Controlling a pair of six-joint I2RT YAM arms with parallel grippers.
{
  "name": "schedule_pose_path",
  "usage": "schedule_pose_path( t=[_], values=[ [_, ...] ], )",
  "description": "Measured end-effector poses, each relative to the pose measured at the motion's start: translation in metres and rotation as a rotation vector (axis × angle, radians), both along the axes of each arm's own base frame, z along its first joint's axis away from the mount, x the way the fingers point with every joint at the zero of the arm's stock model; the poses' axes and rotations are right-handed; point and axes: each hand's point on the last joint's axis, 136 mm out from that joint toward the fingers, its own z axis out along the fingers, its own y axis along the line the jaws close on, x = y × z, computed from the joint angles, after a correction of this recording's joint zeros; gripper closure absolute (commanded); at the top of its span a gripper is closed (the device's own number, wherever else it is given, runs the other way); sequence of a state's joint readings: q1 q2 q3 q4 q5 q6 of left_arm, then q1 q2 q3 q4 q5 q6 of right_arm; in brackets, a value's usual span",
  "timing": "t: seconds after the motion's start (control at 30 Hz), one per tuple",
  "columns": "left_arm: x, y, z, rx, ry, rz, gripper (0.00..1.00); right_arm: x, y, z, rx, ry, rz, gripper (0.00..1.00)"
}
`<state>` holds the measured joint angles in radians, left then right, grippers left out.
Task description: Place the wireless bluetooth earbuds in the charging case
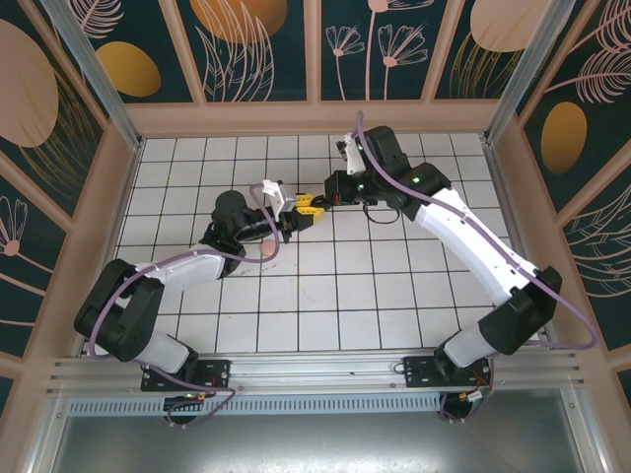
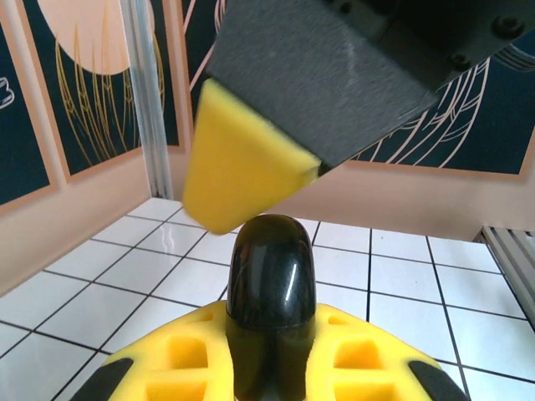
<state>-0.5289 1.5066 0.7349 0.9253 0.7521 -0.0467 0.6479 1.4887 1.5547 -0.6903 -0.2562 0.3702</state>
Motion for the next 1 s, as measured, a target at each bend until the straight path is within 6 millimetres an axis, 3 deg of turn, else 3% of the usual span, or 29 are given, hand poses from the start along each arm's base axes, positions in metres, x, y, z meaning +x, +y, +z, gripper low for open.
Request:
schedule_pose_path(
  t=[0.13, 0.3, 0.4, 0.53, 0.7, 0.83, 1.0],
  values=[
    [0.010, 0.004, 0.009, -0.024, 0.002, 0.045, 1.00, -0.001, -0.018, 0.012, 0.026, -0.015, -0.074, 0.99],
    [0.021, 0.006, 0.001, -0.044, 0.093, 0.088, 1.00, 0.008, -0.062, 0.012, 0.061, -0.029, -0.237, 0.90],
    [0.034, 0.004, -0.021, -0.030, 0.221, 0.120, 1.00, 0.008, -0.078, -0.004, 0.048, -0.020, -0.299, 0.83],
    [0.052, -0.001, -0.058, -0.007, 0.433, 0.167, 1.00, 0.004, -0.088, -0.046, -0.002, 0.039, -0.346, 0.73],
    [0.070, -0.005, -0.109, 0.031, 0.674, 0.231, 1.00, -0.003, -0.097, -0.085, -0.057, 0.098, -0.376, 0.70],
    [0.081, -0.007, -0.145, 0.073, 0.821, 0.286, 1.00, -0.004, -0.099, -0.089, -0.056, 0.097, -0.388, 0.69],
    [0.096, -0.010, -0.175, 0.121, 0.931, 0.345, 1.00, 0.000, -0.100, -0.082, -0.039, 0.064, -0.399, 0.67]
  ],
)
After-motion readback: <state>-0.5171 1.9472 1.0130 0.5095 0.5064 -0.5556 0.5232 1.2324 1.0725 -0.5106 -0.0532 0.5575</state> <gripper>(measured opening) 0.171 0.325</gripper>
